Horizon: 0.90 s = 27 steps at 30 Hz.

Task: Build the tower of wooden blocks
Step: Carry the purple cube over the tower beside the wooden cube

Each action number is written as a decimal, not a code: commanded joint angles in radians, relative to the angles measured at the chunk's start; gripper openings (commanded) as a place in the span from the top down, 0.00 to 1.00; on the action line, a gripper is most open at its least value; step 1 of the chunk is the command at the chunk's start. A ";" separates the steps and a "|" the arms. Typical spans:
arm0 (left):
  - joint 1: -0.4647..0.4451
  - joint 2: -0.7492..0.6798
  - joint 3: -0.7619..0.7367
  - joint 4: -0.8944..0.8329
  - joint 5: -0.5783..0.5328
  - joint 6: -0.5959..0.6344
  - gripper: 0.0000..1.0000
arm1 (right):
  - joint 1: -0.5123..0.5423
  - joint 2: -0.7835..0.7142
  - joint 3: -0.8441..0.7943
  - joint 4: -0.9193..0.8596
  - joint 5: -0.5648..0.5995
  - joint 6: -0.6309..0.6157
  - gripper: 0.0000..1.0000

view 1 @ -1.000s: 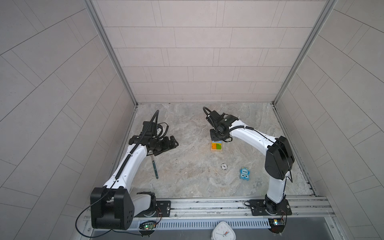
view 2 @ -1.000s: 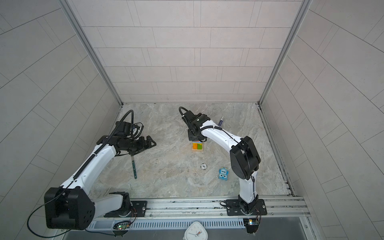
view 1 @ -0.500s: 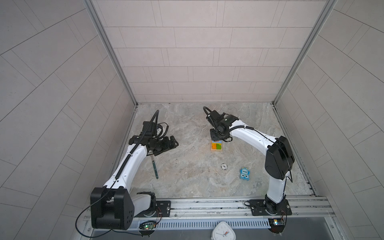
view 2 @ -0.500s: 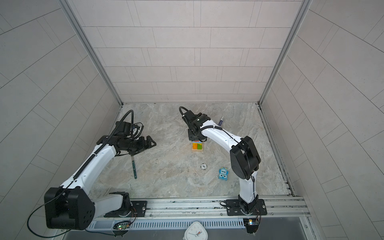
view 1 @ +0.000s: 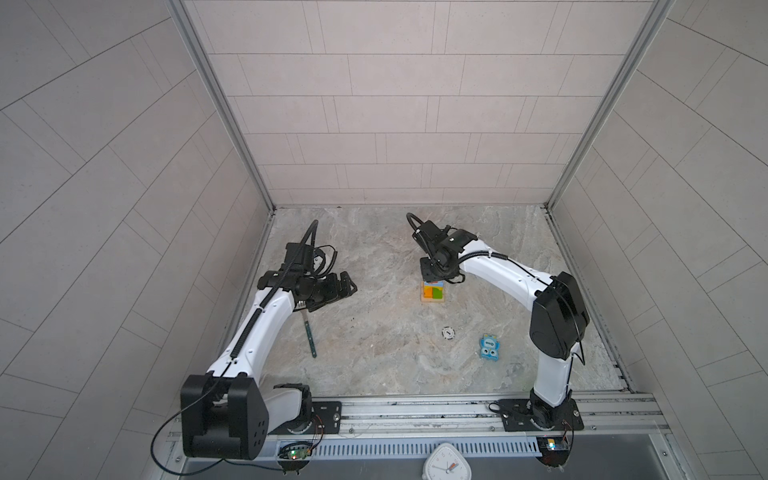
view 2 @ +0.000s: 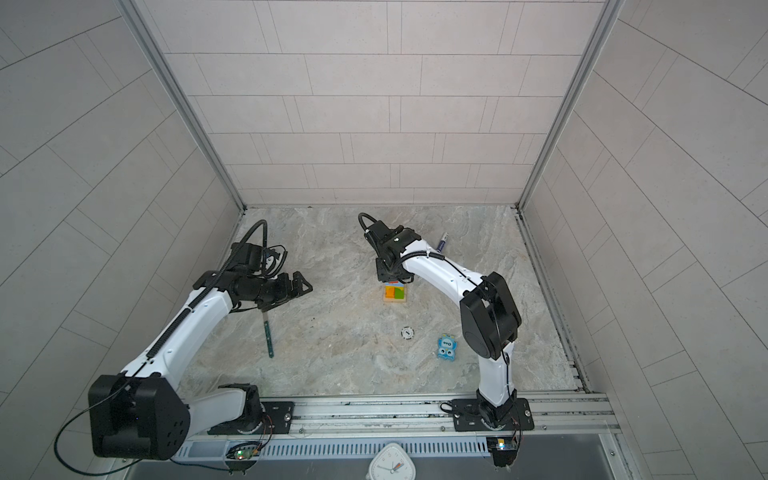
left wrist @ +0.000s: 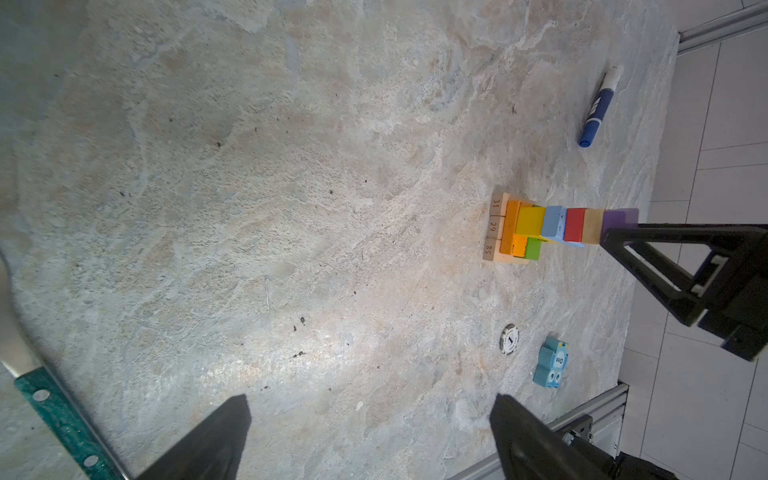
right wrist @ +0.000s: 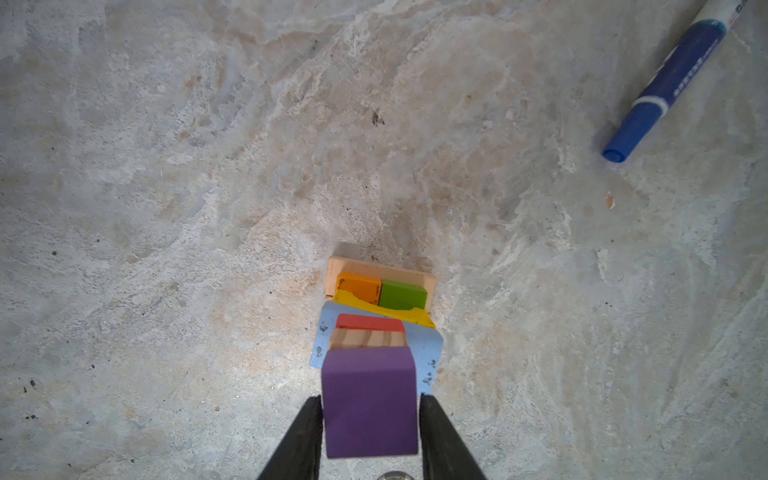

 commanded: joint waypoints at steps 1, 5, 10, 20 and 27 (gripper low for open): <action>0.006 -0.002 -0.010 -0.001 0.003 0.002 0.03 | 0.000 -0.009 -0.002 -0.014 -0.001 0.000 0.60; 0.007 -0.002 -0.011 -0.001 0.004 0.002 0.03 | 0.001 -0.010 -0.002 -0.009 -0.010 -0.005 0.60; 0.006 -0.003 -0.010 -0.001 0.003 0.003 0.03 | 0.004 -0.006 0.000 -0.009 -0.012 -0.009 0.60; 0.005 0.006 -0.012 0.000 0.004 0.001 0.03 | 0.005 -0.010 0.006 -0.018 0.013 -0.010 0.60; -0.022 0.027 -0.020 0.019 0.027 -0.037 0.03 | 0.005 -0.037 0.023 -0.033 0.020 -0.027 0.49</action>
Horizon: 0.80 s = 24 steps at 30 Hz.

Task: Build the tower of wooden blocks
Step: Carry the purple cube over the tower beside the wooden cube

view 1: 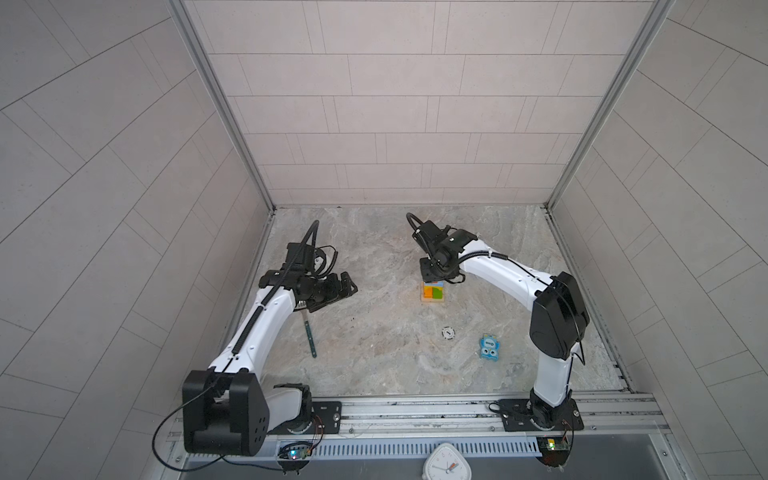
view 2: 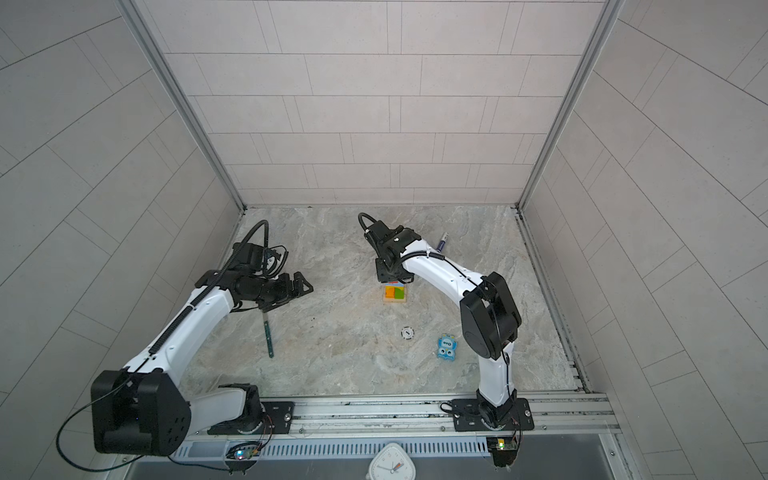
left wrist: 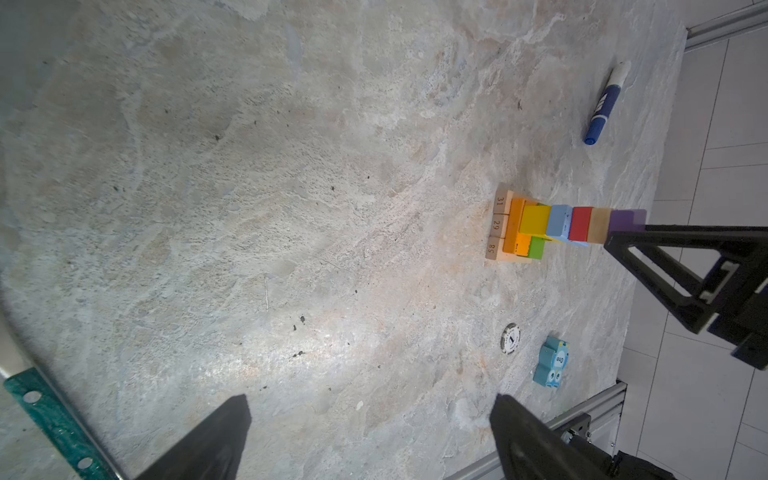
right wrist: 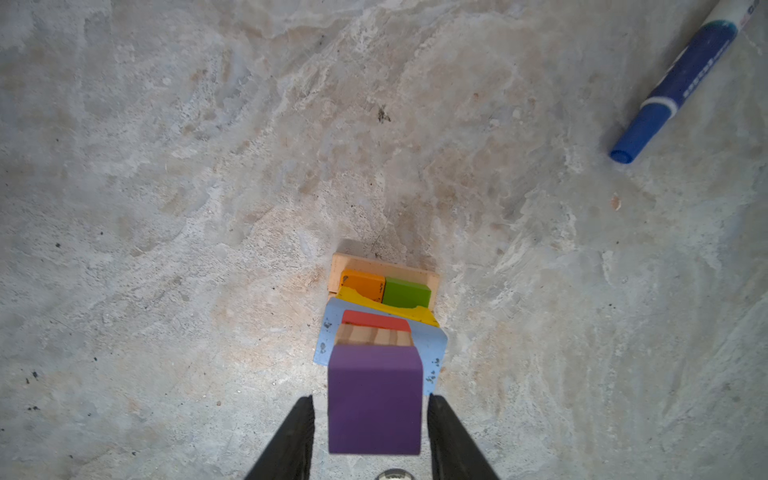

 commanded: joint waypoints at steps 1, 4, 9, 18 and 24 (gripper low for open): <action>-0.022 0.001 -0.019 0.022 0.020 -0.038 0.03 | 0.004 -0.039 0.022 -0.032 0.029 -0.007 0.45; -0.030 -0.010 -0.012 0.025 0.026 -0.052 0.03 | 0.003 -0.032 0.042 -0.052 0.032 -0.009 0.39; -0.031 0.037 0.053 0.000 0.027 -0.021 0.03 | 0.003 -0.004 0.097 -0.103 0.049 0.016 0.32; -0.040 0.075 0.110 -0.042 0.080 0.035 0.03 | -0.001 0.025 0.176 -0.232 0.062 0.113 0.29; -0.039 0.036 0.050 0.004 0.081 0.024 0.03 | -0.001 0.060 0.267 -0.312 0.055 0.146 0.31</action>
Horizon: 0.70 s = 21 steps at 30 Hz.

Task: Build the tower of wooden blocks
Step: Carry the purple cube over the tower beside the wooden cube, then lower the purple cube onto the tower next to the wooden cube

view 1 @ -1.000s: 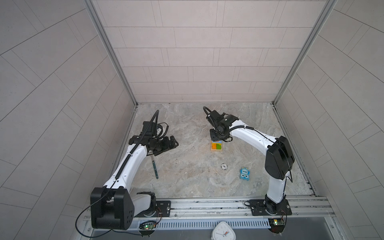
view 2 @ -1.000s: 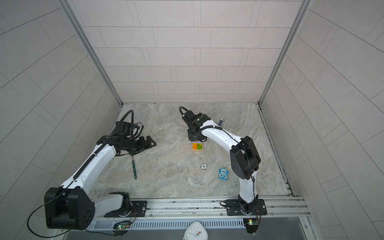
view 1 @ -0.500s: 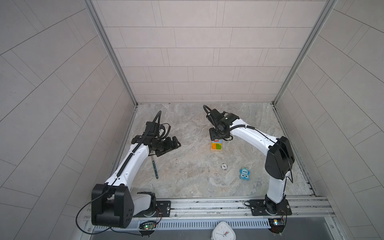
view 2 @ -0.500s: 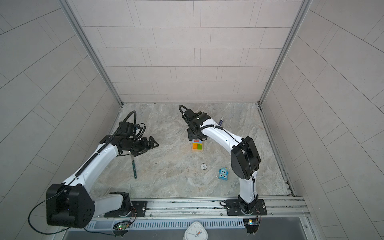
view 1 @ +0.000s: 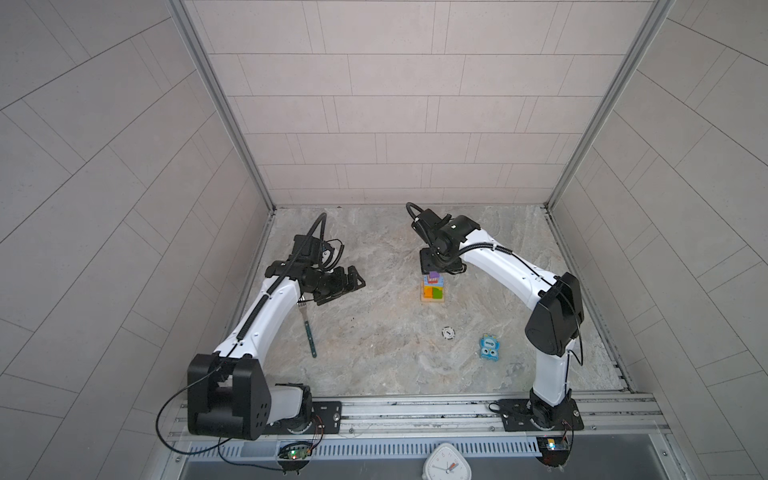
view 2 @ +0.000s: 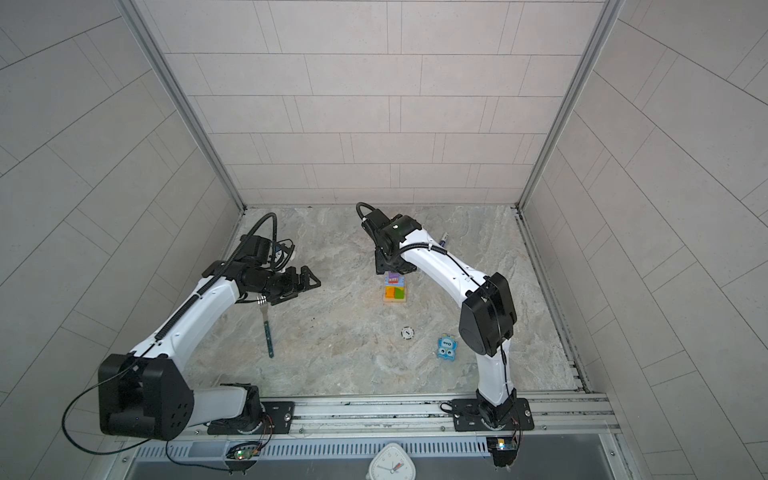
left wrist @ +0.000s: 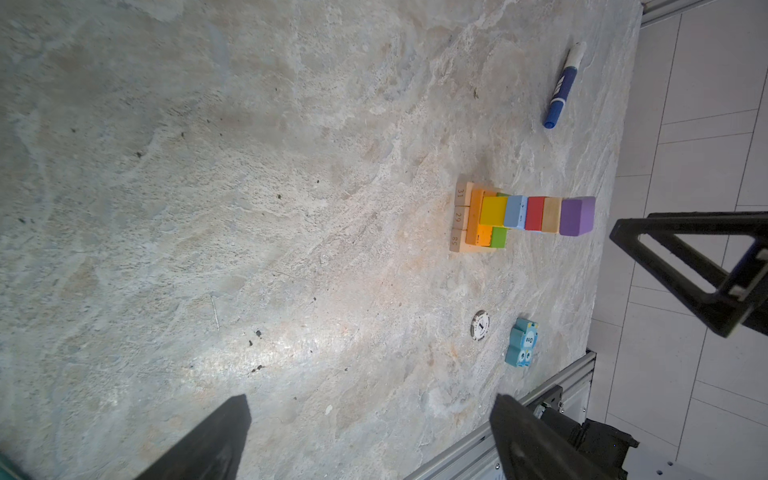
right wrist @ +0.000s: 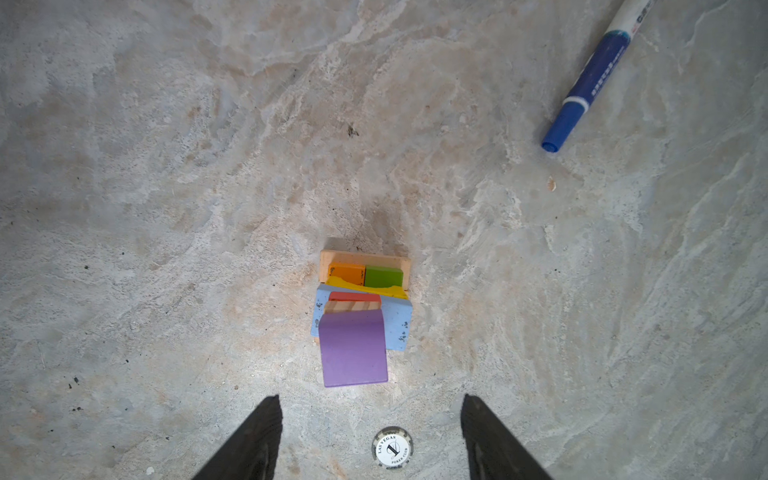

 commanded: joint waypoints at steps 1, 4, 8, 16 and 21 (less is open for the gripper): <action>-0.005 -0.031 -0.024 0.012 0.014 0.012 0.03 | 0.000 0.022 0.052 -0.086 0.011 0.046 0.31; -0.005 -0.033 -0.025 0.013 0.035 0.013 0.03 | 0.000 0.045 0.082 -0.093 -0.008 0.065 0.31; -0.005 -0.045 -0.037 0.018 0.048 0.010 0.03 | -0.002 0.099 0.126 -0.127 -0.026 0.082 0.33; -0.005 -0.071 -0.059 0.029 0.067 0.008 0.03 | -0.010 0.161 0.189 -0.170 -0.032 0.095 0.35; -0.007 -0.065 -0.056 0.032 0.084 0.007 0.03 | -0.016 0.177 0.196 -0.172 -0.027 0.102 0.36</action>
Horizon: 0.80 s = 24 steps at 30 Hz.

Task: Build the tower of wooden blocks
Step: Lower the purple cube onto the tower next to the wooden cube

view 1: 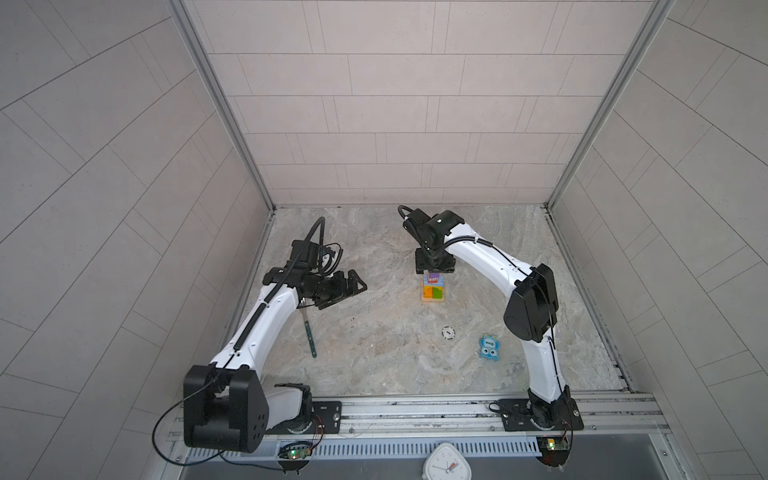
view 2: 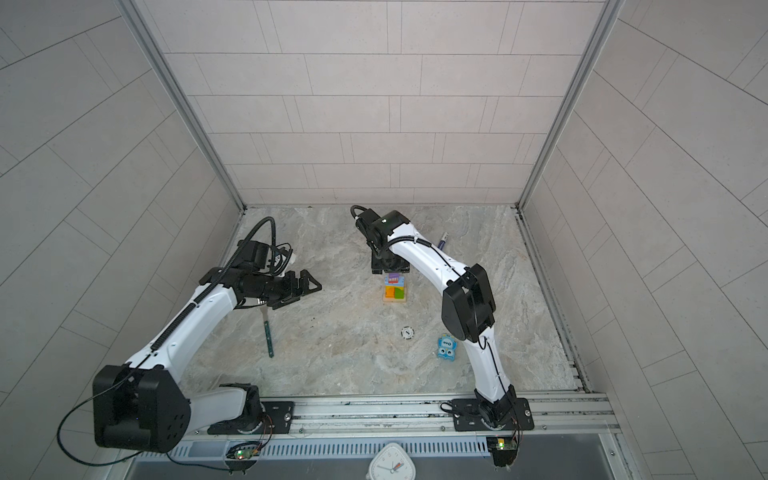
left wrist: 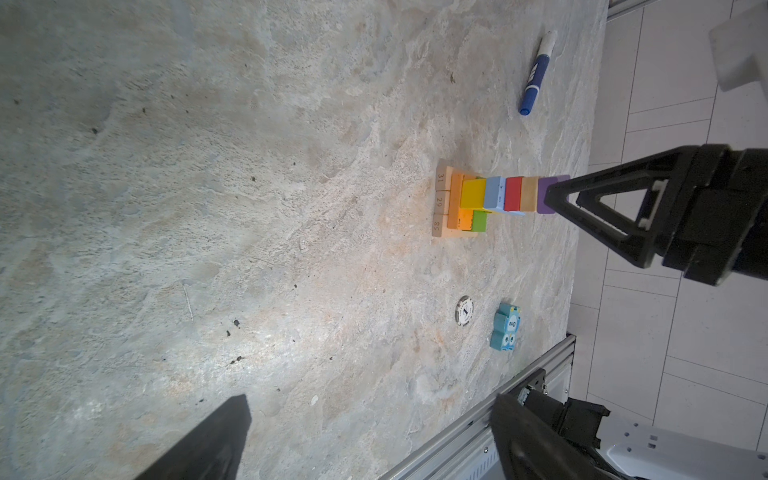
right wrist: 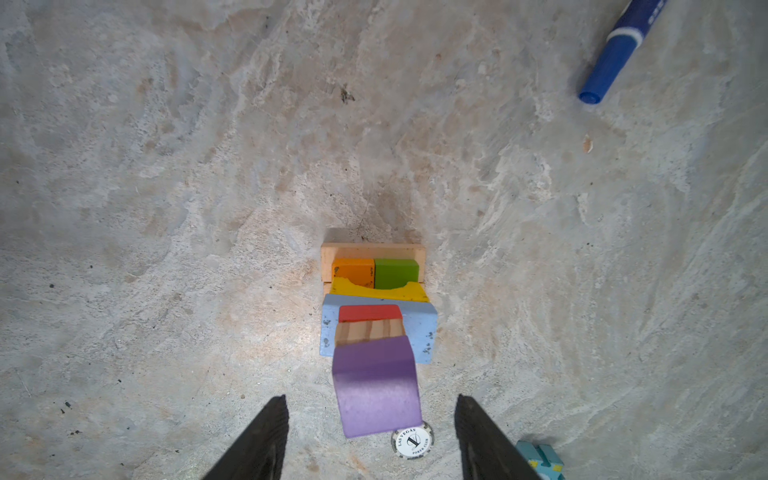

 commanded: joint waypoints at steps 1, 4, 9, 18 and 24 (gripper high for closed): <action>-0.005 -0.016 -0.008 0.010 0.021 0.006 0.03 | -0.009 0.014 0.025 -0.041 0.012 0.026 0.36; -0.006 -0.015 -0.007 0.010 0.020 0.005 0.03 | -0.013 0.021 0.028 -0.031 0.004 0.023 0.37; -0.006 -0.014 -0.007 0.010 0.022 0.003 0.03 | -0.021 0.041 0.036 -0.025 -0.010 0.023 0.37; -0.006 -0.015 -0.010 0.010 0.016 0.005 0.03 | -0.026 0.049 0.024 -0.010 -0.029 0.020 0.41; -0.006 -0.015 -0.009 0.008 0.013 0.006 0.03 | -0.029 0.052 0.006 0.004 -0.031 0.019 0.43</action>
